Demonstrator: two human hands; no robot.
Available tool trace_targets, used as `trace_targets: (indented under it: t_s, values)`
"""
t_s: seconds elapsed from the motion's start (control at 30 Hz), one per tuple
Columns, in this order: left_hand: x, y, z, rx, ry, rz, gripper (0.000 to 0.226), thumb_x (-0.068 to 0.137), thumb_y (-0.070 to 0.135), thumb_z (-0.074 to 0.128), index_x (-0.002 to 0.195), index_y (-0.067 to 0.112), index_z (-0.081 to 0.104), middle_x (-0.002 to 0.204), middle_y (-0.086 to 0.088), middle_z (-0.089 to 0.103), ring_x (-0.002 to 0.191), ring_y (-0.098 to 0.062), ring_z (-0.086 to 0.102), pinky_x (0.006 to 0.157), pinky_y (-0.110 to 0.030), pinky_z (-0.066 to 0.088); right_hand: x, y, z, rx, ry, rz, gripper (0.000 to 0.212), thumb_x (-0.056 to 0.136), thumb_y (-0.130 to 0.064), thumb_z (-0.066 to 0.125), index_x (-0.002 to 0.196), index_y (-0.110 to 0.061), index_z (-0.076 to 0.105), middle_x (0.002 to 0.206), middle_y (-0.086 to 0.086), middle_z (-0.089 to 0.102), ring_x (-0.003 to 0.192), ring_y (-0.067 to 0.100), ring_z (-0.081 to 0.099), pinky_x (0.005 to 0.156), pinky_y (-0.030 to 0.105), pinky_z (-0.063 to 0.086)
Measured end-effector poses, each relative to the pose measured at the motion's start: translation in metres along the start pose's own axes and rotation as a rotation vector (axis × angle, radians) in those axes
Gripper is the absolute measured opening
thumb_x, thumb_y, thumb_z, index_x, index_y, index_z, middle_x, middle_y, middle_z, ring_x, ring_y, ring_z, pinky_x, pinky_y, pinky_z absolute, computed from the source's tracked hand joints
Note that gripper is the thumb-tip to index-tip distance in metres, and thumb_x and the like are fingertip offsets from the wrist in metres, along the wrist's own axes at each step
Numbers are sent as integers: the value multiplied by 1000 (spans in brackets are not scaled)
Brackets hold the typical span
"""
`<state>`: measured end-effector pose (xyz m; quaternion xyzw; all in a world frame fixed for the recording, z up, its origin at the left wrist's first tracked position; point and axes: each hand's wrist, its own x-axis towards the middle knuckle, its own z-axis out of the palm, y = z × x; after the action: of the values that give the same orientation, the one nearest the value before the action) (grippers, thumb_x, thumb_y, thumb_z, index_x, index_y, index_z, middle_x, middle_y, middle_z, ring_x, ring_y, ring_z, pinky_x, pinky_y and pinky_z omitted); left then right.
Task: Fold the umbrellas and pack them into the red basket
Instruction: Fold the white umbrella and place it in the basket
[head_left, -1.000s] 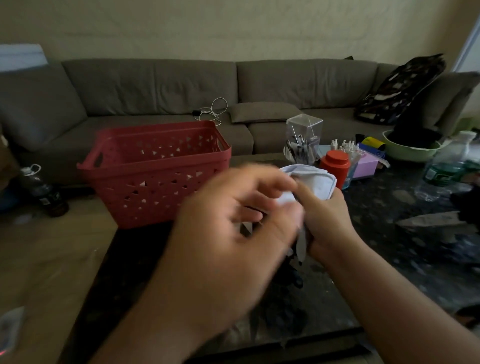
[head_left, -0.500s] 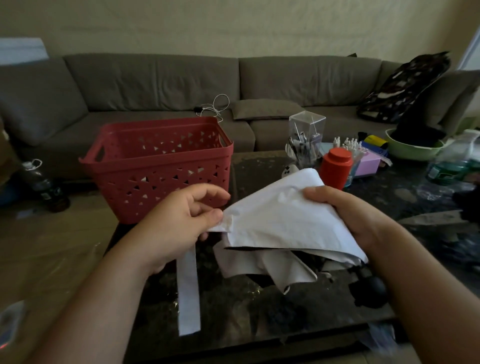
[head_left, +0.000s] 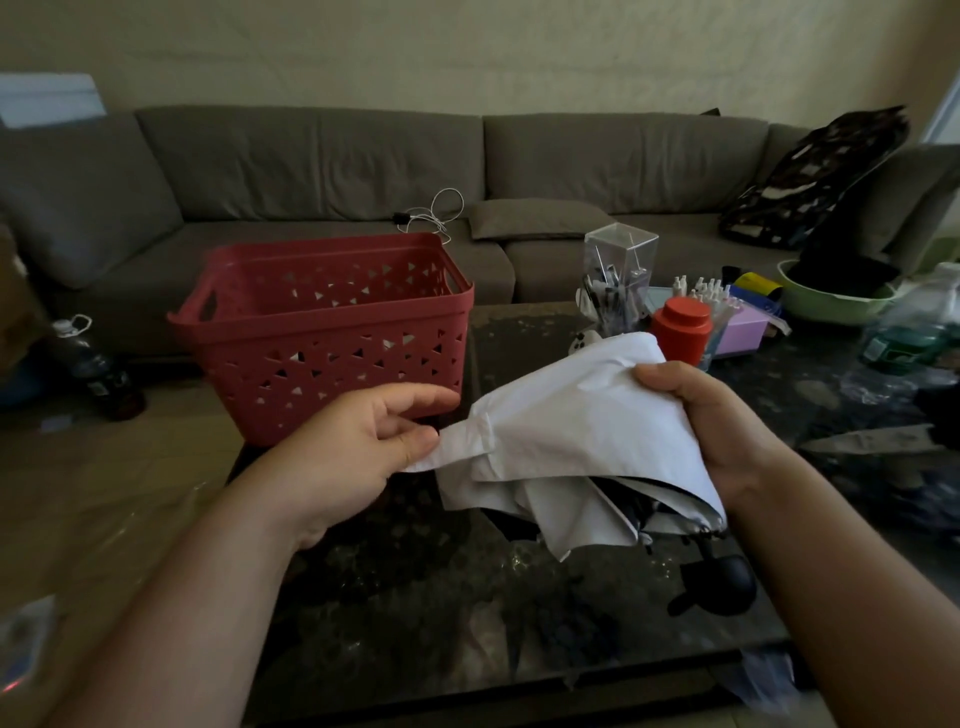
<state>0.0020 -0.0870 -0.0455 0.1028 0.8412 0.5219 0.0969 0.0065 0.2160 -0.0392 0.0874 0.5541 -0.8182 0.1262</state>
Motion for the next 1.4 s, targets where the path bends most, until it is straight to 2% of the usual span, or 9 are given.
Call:
trace_targets:
  t_s: [0.13, 0.33, 0.53, 0.67, 0.77, 1.0, 1.13, 1.27, 1.4]
  values:
    - [-1, 0, -1, -113, -119, -21, 32, 102, 19, 64, 128, 37, 70, 106, -2, 81, 106, -16, 76, 101, -37, 55, 0, -1, -3, 36, 7, -17, 48, 77, -30, 64, 115, -5, 78, 105, 22, 75, 84, 35, 76, 76, 46, 63]
    - [12, -17, -3, -105, 255, 77, 25, 97, 18, 74, 93, 42, 78, 83, -2, 63, 79, -14, 60, 80, -32, 49, -2, 0, 1, 125, 33, -64, 69, 61, -37, 78, 123, -10, 69, 98, 21, 78, 75, 34, 78, 62, 46, 65]
    - [10, -11, 6, 91, 489, 77, 22, 97, 25, 74, 108, 43, 69, 104, 11, 64, 93, -6, 61, 75, -24, 46, 3, 4, 12, 92, 98, -11, 54, 79, -34, 72, 125, -8, 69, 110, 22, 77, 90, 38, 77, 88, 51, 58]
    - [-11, 29, 33, 120, 614, 403, 19, 97, 27, 69, 113, 38, 72, 115, 18, 62, 104, 2, 60, 89, -19, 50, 13, 16, 33, 65, 228, -164, 35, 97, -28, 70, 129, -15, 67, 110, 15, 79, 100, 34, 78, 88, 52, 62]
    - [-26, 48, 66, 221, 400, 597, 28, 100, 37, 65, 126, 32, 72, 127, 19, 60, 120, -1, 58, 99, -19, 47, 13, 33, 52, 45, 165, -368, 29, 102, -15, 63, 131, -9, 64, 116, 20, 76, 104, 37, 75, 89, 54, 61]
    - [-26, 37, 104, -323, 208, 277, 20, 102, 33, 63, 116, 45, 56, 111, 21, 70, 105, 1, 68, 88, -19, 55, -5, 54, 72, -110, 143, -567, 52, 85, -8, 82, 129, -18, 56, 118, 9, 75, 109, 31, 75, 92, 58, 61]
    - [-17, 33, 106, -674, 169, 164, 31, 100, 37, 65, 126, 49, 55, 125, 17, 72, 120, -3, 67, 109, -38, 52, -10, 52, 79, -116, 233, -646, 44, 86, 0, 80, 120, -20, 59, 113, 4, 76, 107, 25, 75, 96, 58, 59]
    - [-16, 33, 99, -577, 197, 200, 43, 105, 41, 60, 137, 66, 47, 137, 29, 56, 125, 11, 56, 101, -21, 46, -12, 54, 82, 151, 166, -473, 40, 90, 3, 72, 125, -9, 58, 110, 15, 77, 105, 38, 76, 95, 62, 59]
    - [-9, 28, 90, -558, 367, 128, 30, 101, 47, 63, 125, 65, 61, 148, 9, 47, 130, -9, 56, 104, -33, 53, -11, 69, 87, 314, 22, -231, 46, 93, -4, 70, 137, -10, 58, 122, 20, 74, 110, 38, 75, 100, 57, 57]
